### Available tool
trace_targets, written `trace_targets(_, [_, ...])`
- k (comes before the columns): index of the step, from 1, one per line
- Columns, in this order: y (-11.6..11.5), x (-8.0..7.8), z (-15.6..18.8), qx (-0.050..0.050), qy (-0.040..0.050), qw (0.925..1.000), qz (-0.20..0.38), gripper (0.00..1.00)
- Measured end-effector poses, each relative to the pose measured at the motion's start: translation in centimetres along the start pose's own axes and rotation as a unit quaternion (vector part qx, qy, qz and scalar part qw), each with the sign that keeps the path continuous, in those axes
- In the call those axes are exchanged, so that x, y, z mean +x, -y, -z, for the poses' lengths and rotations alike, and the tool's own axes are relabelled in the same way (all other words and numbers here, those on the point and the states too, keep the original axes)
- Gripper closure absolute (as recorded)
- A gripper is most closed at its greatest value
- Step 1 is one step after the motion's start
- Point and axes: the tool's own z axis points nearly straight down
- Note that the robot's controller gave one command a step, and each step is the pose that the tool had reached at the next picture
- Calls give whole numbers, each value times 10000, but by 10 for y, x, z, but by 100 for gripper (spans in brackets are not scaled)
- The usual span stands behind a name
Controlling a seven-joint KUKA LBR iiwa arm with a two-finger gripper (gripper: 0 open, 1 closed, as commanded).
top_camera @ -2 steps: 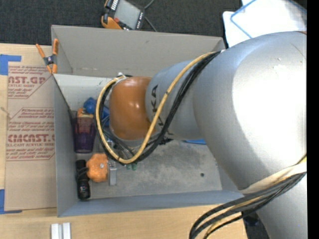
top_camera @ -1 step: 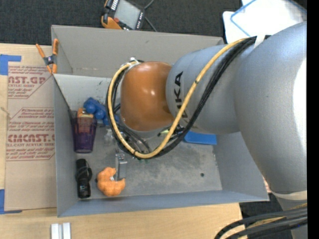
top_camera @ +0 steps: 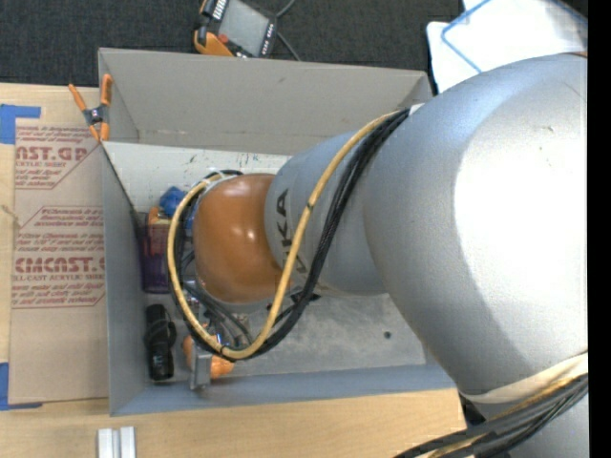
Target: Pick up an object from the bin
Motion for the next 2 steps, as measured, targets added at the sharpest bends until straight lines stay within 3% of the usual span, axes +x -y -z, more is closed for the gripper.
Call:
trace_targets(1, [24, -3, -28, -34, 163, 9996, -215, 0])
trace_targets(2, [35, -5, -29, -29, 62, 9993, -374, 100])
